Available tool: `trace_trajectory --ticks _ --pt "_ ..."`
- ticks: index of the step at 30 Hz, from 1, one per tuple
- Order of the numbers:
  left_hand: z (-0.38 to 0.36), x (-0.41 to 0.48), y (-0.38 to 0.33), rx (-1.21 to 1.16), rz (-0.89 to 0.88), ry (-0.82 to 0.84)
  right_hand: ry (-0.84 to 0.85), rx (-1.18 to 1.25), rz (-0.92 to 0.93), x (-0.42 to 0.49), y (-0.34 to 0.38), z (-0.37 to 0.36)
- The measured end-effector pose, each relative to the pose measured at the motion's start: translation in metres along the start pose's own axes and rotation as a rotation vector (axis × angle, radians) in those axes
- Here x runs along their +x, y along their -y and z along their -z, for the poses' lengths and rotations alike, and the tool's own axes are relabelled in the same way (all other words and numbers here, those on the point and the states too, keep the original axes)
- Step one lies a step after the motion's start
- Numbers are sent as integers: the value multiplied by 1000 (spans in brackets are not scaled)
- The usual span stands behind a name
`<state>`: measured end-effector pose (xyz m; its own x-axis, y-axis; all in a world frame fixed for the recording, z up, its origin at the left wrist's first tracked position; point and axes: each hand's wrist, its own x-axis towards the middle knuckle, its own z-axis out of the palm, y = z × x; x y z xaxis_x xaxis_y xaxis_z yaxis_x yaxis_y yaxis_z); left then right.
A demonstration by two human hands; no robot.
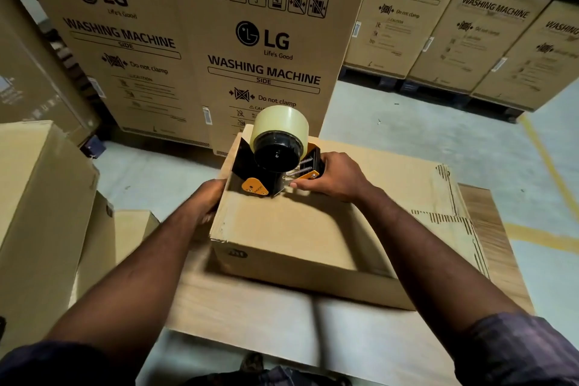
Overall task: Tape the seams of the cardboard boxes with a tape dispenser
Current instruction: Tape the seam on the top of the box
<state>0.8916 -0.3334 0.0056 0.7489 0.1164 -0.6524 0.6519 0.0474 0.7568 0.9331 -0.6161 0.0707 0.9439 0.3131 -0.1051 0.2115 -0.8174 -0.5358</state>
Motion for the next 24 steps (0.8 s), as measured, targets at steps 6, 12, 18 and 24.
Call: trace_trajectory --ticks 6,12,18,24 --pt "-9 5 -10 37 -397 -385 77 19 -27 8 -3 3" --pt "-16 -4 -5 325 -546 -304 74 -20 -12 2 4 4" --pt "-20 -19 -7 394 -679 -381 83 -56 -11 -23 -13 31" --pt "-29 -25 -14 550 -659 -461 83 -59 -102 -64 -77 67"
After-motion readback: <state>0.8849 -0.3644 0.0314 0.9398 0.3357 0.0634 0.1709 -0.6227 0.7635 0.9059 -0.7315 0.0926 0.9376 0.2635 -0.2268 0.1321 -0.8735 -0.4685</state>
